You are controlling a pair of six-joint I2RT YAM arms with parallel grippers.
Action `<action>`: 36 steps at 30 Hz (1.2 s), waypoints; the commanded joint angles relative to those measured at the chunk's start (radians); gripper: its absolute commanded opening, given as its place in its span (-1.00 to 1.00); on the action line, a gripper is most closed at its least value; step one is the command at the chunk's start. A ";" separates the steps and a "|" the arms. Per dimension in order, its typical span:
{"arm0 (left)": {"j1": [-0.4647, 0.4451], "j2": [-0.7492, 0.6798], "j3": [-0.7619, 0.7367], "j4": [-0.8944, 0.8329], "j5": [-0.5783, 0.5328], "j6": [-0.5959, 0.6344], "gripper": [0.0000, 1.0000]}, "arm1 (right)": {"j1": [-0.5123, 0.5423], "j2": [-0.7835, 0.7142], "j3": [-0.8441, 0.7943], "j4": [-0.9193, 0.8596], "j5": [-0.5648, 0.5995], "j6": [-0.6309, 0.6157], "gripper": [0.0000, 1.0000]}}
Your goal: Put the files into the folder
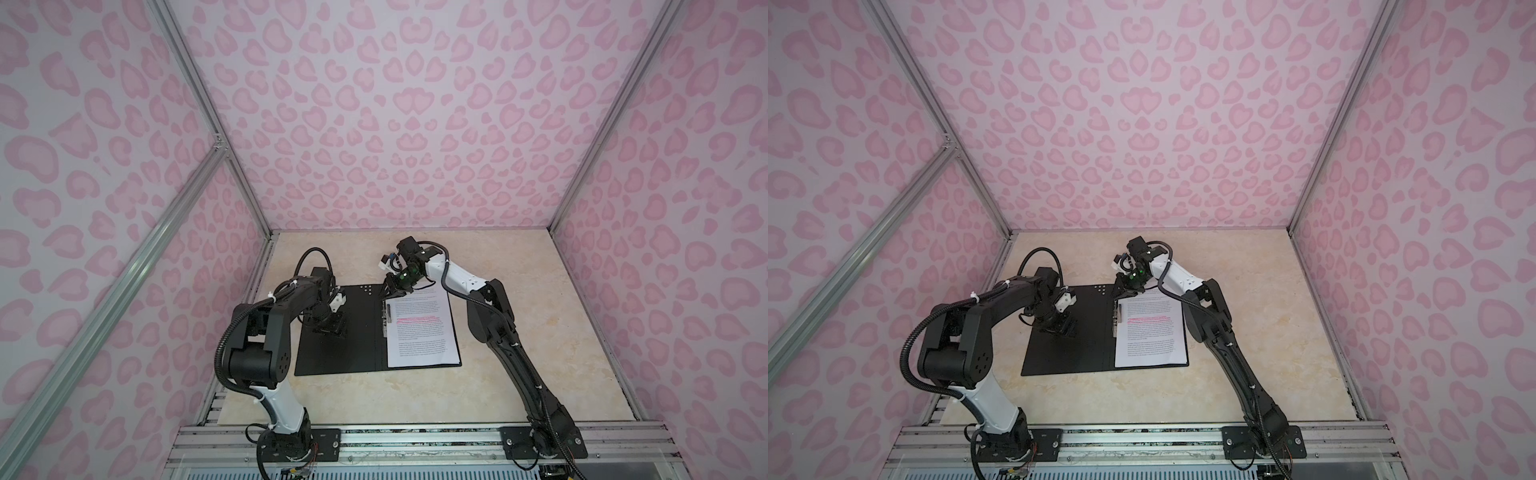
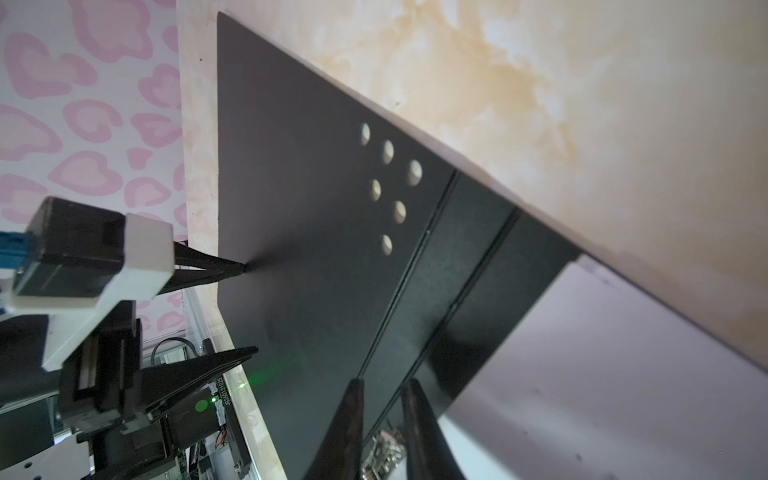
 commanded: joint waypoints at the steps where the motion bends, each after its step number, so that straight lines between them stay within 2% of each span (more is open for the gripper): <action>1: 0.000 0.011 0.007 -0.008 0.006 -0.001 0.52 | 0.002 -0.007 0.005 -0.009 -0.035 -0.001 -0.59; 11: 0.000 0.020 0.020 -0.016 0.021 -0.006 0.52 | 0.014 -0.056 -0.004 -0.072 -0.030 -0.052 -0.58; 26: 0.000 0.016 0.047 -0.031 0.035 -0.014 0.52 | 0.057 -0.199 -0.139 -0.186 0.038 -0.158 -0.58; 30: 0.000 0.000 0.057 -0.043 0.034 -0.011 0.52 | 0.075 -0.242 -0.165 -0.209 0.084 -0.165 -0.59; 36: 0.000 -0.095 0.081 -0.065 0.010 0.006 0.61 | 0.141 -0.388 -0.260 -0.150 0.264 -0.107 -0.61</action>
